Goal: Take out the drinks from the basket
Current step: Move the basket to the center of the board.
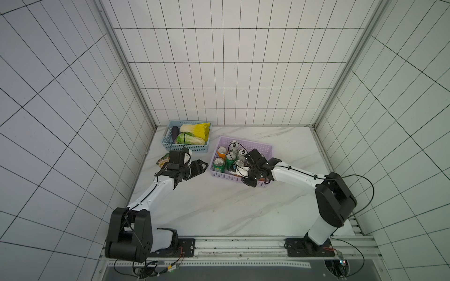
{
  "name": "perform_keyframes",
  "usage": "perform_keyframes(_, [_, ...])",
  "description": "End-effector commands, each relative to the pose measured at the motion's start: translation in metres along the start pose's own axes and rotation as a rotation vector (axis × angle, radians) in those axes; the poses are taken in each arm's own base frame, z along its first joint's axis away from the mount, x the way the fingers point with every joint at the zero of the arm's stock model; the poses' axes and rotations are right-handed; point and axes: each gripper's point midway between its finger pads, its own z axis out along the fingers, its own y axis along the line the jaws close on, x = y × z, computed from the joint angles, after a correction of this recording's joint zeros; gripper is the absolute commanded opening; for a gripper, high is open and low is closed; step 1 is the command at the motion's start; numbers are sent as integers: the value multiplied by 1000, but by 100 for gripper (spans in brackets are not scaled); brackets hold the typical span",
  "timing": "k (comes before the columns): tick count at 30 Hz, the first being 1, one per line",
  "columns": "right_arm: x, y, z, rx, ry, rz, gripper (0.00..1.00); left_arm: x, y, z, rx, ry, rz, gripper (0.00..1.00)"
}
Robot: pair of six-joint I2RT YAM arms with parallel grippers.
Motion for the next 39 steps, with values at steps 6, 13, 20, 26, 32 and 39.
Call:
perform_keyframes(6, [31, 37, -6, -79, 98, 64, 14, 0, -29, 20, 98, 63, 67, 65])
perform_keyframes(13, [27, 34, -11, -62, 84, 66, 17, 2, -14, 40, 38, 81, 38, 58])
perform_keyframes(20, [22, 27, -15, -31, 76, 85, 24, 10, -14, 51, 71, 122, 28, 40])
perform_keyframes(26, [2, 17, -38, 10, -6, 116, 42, 24, -13, 55, 83, 161, 28, 20])
perform_keyframes(32, [-24, 10, -79, 53, -161, 190, 54, 34, -17, 51, 91, 171, 34, 11])
perform_keyframes(39, [-25, -25, -135, 226, -307, 421, 62, 54, -28, 49, 104, 190, 47, 9])
